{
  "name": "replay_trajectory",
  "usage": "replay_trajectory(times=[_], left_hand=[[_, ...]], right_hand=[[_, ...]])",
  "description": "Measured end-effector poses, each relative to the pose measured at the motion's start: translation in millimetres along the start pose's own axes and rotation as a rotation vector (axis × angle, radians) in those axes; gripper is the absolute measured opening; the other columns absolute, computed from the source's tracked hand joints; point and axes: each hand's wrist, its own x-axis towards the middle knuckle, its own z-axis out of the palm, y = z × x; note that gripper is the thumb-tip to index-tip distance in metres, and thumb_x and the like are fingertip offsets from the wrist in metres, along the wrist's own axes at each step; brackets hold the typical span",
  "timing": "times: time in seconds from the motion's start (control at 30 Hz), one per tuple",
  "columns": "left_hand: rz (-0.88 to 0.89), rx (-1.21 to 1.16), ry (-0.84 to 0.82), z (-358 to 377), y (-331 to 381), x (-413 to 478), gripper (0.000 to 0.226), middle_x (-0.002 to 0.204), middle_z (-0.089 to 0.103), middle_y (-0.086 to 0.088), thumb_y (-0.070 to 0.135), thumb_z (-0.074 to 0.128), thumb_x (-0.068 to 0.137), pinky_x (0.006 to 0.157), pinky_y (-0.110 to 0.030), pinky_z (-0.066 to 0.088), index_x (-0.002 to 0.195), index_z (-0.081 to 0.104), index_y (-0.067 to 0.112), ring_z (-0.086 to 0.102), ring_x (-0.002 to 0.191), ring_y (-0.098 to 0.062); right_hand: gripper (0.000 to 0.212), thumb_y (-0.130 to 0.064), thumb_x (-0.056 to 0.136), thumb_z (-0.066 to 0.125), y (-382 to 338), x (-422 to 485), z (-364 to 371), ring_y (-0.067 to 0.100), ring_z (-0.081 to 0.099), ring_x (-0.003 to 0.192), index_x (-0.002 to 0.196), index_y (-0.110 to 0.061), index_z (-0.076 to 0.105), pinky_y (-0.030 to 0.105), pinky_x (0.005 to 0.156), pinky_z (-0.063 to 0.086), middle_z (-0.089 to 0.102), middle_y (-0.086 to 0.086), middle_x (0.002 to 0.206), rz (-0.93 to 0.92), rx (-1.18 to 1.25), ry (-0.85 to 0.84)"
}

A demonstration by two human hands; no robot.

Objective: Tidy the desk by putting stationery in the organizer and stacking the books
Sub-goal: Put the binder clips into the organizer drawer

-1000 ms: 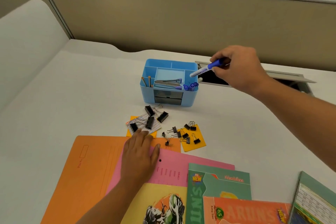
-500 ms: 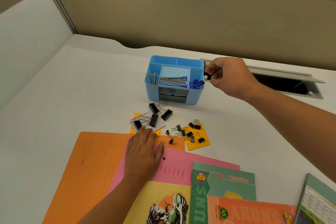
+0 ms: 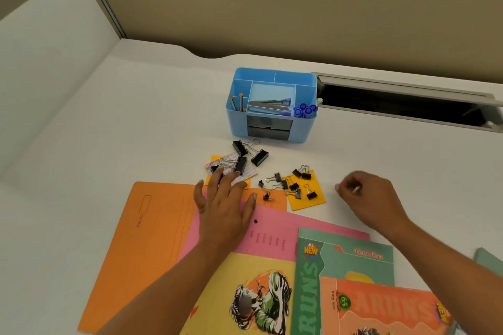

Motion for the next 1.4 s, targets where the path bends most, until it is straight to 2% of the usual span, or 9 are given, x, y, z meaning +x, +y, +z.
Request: replay_trajectory(times=[0.13, 0.33, 0.5, 0.77, 0.87, 1.03, 1.13, 1.3, 1.4], left_hand=[[0.064, -0.096, -0.015, -7.4, 20.8, 40.5, 0.038, 0.126, 0.059, 0.001, 0.047, 0.050, 0.091, 0.103, -0.040, 0.028, 0.114, 0.064, 0.020, 0.044, 0.129, -0.022], [0.084, -0.014, -0.261, -1.2, 48.0, 97.3, 0.056, 0.150, 0.039, -0.002, 0.057, 0.043, 0.093, 0.108, -0.044, 0.029, 0.133, 0.051, 0.019, 0.033, 0.137, -0.023], [0.081, 0.026, -0.310, 4.5, 47.5, 108.6, 0.055, 0.154, 0.034, -0.001, 0.058, 0.043, 0.093, 0.110, -0.045, 0.029, 0.131, 0.052, 0.019, 0.029, 0.140, -0.023], [0.118, -0.006, -0.283, -1.1, 39.7, 89.7, 0.031, 0.150, 0.039, 0.001, 0.039, 0.050, 0.090, 0.107, -0.039, 0.029, 0.111, 0.060, 0.020, 0.033, 0.135, -0.020], [0.112, -0.019, -0.274, -3.9, 39.9, 78.2, 0.029, 0.145, 0.044, 0.000, 0.033, 0.052, 0.088, 0.106, -0.038, 0.030, 0.112, 0.061, 0.020, 0.036, 0.133, -0.021], [0.098, -0.043, -0.306, -7.1, 40.3, 63.8, 0.034, 0.149, 0.038, 0.000, 0.030, 0.052, 0.087, 0.108, -0.040, 0.029, 0.119, 0.058, 0.021, 0.033, 0.136, -0.021], [0.100, -0.072, -0.287, -10.6, 36.4, 64.5, 0.035, 0.144, 0.045, 0.001, 0.027, 0.054, 0.086, 0.107, -0.039, 0.031, 0.120, 0.059, 0.021, 0.037, 0.133, -0.020], [-0.049, -0.085, -0.168, -20.4, 10.9, 90.6, 0.027, 0.120, 0.060, -0.001, 0.018, 0.058, 0.087, 0.087, -0.034, 0.041, 0.113, 0.063, 0.019, 0.054, 0.108, -0.022], [-0.231, -0.104, -0.194, -21.5, -6.3, 109.4, 0.031, 0.120, 0.063, -0.004, 0.017, 0.056, 0.089, 0.086, -0.038, 0.046, 0.120, 0.063, 0.019, 0.058, 0.107, -0.024]], right_hand=[[0.025, -0.037, 0.087, 0.067, 21.9, -18.0, 12.9, 0.011, 0.055, 0.059, 0.067, -0.025, 0.057, 0.029, 0.055, 0.040, 0.059, -0.008, 0.061, 0.000, -0.025, 0.025], [0.025, -0.037, 0.087, 0.064, 31.1, -29.9, 25.4, 0.006, 0.049, 0.064, 0.068, -0.029, 0.050, 0.022, 0.054, 0.032, 0.051, -0.011, 0.066, -0.130, -0.104, 0.111], [0.025, -0.039, 0.088, 0.061, 33.6, -30.0, 28.5, 0.009, 0.048, 0.064, 0.067, -0.029, 0.050, 0.026, 0.053, 0.034, 0.050, -0.010, 0.066, -0.147, -0.130, 0.143], [0.025, -0.039, 0.087, 0.061, 35.5, -29.5, 30.7, 0.011, 0.048, 0.064, 0.068, -0.028, 0.050, 0.028, 0.054, 0.038, 0.049, -0.011, 0.066, -0.156, -0.143, 0.164], [0.025, -0.039, 0.088, 0.061, 37.0, -29.8, 31.0, 0.012, 0.048, 0.064, 0.068, -0.029, 0.050, 0.028, 0.054, 0.038, 0.050, -0.011, 0.066, -0.154, -0.145, 0.163], [0.026, -0.039, 0.088, 0.060, 36.5, -29.1, 31.5, 0.012, 0.048, 0.064, 0.068, -0.028, 0.050, 0.026, 0.053, 0.034, 0.050, -0.011, 0.066, -0.160, -0.159, 0.158], [0.026, -0.039, 0.088, 0.061, 35.8, -29.1, 31.3, 0.012, 0.048, 0.064, 0.067, -0.028, 0.050, 0.024, 0.052, 0.033, 0.050, -0.010, 0.066, -0.151, -0.163, 0.156], [0.026, -0.040, 0.088, 0.060, 34.7, -29.2, 30.8, 0.013, 0.049, 0.064, 0.067, -0.028, 0.051, 0.024, 0.051, 0.033, 0.051, -0.010, 0.066, -0.143, -0.166, 0.156], [0.027, -0.040, 0.088, 0.060, 34.1, -29.4, 30.7, 0.013, 0.049, 0.064, 0.067, -0.028, 0.050, 0.025, 0.052, 0.034, 0.050, -0.011, 0.065, -0.145, -0.164, 0.158]])
